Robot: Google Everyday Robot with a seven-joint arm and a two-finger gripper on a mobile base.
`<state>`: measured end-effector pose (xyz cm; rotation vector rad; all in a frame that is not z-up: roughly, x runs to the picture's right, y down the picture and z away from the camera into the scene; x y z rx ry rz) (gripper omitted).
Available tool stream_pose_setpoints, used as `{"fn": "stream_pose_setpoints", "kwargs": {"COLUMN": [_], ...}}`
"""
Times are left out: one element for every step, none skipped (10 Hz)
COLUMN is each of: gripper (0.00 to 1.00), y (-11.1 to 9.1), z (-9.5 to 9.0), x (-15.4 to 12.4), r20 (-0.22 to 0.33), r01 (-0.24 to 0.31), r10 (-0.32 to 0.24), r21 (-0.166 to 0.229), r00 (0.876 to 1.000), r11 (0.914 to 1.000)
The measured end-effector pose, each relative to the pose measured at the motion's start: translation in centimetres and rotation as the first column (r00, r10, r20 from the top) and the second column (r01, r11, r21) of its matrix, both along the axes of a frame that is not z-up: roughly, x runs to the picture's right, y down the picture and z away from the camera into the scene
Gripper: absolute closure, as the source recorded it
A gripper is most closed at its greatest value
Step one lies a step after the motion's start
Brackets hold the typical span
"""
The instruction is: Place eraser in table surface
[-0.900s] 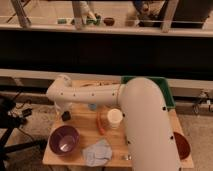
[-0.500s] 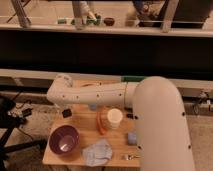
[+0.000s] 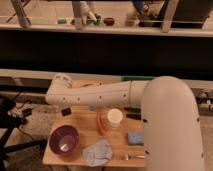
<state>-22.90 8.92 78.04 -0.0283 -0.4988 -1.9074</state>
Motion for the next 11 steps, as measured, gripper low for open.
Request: {"fn": "stream_pose_setpoints", "kwargs": {"gripper": [1.0,1.0,1.0,1.0,1.0,1.0,1.0,1.0,1.0,1.0,1.0], "y": [-0.12,-0.12,-0.06,-0.04,0.01,0.01,0.07,0.12,0.08,-0.01,-0.32], "z": [-0.25,-0.32,-0.33,-0.37,-0.36,-0.36,-0.21,-0.03,0.09,0.16,0.25], "x": [-0.02,-0.04,-0.09,-0.12,-0.14,-0.11,0.07,0.28,0.43,0.54,0.6], "r20": [0.002,0.002,0.003,0.004,0.004,0.005,0.006,0.008,0.012,0.014,0.018], "r01": [-0.003,-0.004,-0.005,-0.006,-0.007,-0.009,-0.017,-0.027,-0.037,-0.042,-0.048], "r10": [0.003,0.004,0.005,0.006,0.007,0.009,0.016,0.027,0.037,0.042,0.049], "r21": [0.007,0.009,0.01,0.011,0.011,0.011,0.007,0.001,-0.006,-0.01,-0.023], "r00": [1.0,1.0,1.0,1.0,1.0,1.0,1.0,1.0,0.999,0.999,0.999], "r11": [1.0,0.9999,0.9999,0.9999,0.9999,0.9999,0.9998,0.9996,0.9993,0.9991,0.9986]}}
